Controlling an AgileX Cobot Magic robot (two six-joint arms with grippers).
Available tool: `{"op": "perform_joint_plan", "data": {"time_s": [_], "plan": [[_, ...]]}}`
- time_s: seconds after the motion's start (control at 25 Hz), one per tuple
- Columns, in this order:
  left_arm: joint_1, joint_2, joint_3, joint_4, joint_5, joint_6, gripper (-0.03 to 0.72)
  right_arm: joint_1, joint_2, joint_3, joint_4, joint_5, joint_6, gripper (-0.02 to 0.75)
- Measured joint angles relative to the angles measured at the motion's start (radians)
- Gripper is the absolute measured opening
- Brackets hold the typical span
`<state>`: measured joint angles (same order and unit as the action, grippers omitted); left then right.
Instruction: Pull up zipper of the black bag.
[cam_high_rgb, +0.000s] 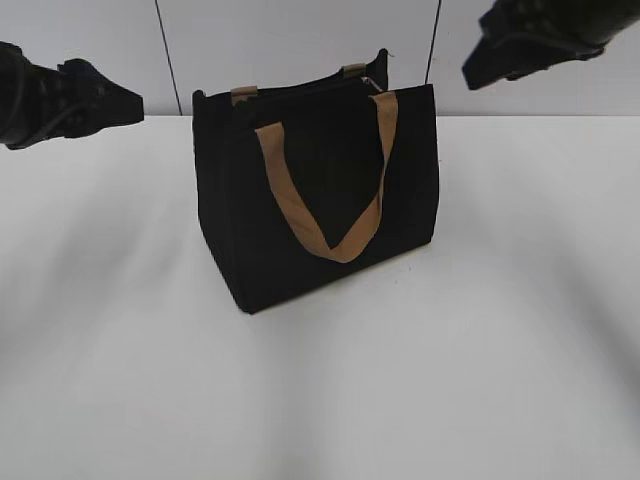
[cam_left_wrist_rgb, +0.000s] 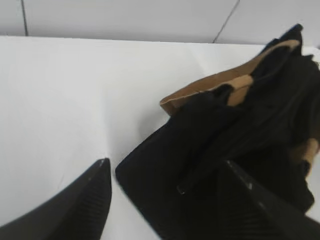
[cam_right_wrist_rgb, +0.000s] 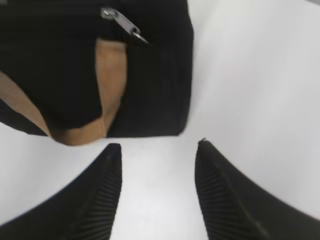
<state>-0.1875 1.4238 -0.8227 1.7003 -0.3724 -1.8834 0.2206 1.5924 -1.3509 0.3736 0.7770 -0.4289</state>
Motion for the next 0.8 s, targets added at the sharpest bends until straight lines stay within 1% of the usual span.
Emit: {"op": "perform_joint_plan", "data": {"time_s": [0.04, 0.08, 0.2, 0.32, 0.48, 0.6, 0.8], "plan": [[0.0, 0.0, 0.0, 0.018, 0.018, -0.064, 0.501, -0.011, -0.015, 0.0, -0.038, 0.038, 0.032, 0.364], [0.0, 0.0, 0.0, 0.028, 0.034, -0.102, 0.501, -0.024, -0.032, 0.0, -0.068, 0.074, 0.063, 0.364], [0.0, 0.01, -0.001, 0.035, 0.056, -0.151, 0.501, -0.06, -0.083, 0.0, -0.103, 0.161, 0.102, 0.364], [0.0, 0.012, -0.001, 0.04, 0.059, -0.136, 0.499, -0.089, -0.128, -0.001, -0.117, 0.254, 0.111, 0.364], [0.001, 0.012, -0.001, 0.041, 0.109, -0.08, 0.496, -0.119, -0.151, -0.001, -0.166, 0.41, 0.113, 0.364], [0.016, 0.012, -0.001, 0.041, 0.143, -0.07, 0.496, -0.131, -0.154, -0.001, -0.206, 0.431, 0.132, 0.363], [0.05, 0.012, -0.001, 0.041, 0.121, -0.068, 0.496, -0.131, -0.213, 0.005, -0.215, 0.433, 0.181, 0.347]]}}
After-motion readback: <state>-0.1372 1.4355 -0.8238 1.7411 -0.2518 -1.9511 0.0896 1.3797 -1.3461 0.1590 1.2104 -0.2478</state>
